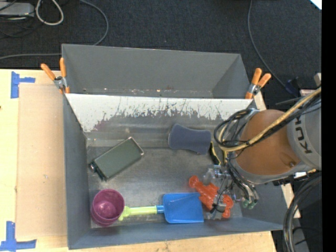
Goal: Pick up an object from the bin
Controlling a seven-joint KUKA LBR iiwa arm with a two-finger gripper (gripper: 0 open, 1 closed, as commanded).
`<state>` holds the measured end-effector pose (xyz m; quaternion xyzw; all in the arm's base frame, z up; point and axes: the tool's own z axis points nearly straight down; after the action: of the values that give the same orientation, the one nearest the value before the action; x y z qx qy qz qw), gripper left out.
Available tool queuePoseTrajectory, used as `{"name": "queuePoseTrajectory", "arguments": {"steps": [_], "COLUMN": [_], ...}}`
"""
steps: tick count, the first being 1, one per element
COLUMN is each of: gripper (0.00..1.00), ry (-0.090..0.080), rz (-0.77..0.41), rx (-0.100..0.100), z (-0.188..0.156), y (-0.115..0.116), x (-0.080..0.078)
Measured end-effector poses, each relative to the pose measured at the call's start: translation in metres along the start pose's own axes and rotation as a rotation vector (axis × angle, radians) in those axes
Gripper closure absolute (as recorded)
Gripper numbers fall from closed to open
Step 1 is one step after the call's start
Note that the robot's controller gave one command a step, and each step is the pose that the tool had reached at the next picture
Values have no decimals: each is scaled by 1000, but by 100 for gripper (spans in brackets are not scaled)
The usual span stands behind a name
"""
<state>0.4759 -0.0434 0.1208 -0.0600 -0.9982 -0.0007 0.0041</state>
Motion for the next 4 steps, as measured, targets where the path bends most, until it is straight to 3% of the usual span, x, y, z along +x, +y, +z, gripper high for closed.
{"name": "queuePoseTrajectory", "arguments": {"steps": [1,3,4], "gripper": [100,100,100], "ry": [-6,-5,-11], "rz": [-293,-290,-373], "rx": [1,1,1], "z": [42,42,49], "y": [-14,-14,-8], "x": [-8,-8,-33]}}
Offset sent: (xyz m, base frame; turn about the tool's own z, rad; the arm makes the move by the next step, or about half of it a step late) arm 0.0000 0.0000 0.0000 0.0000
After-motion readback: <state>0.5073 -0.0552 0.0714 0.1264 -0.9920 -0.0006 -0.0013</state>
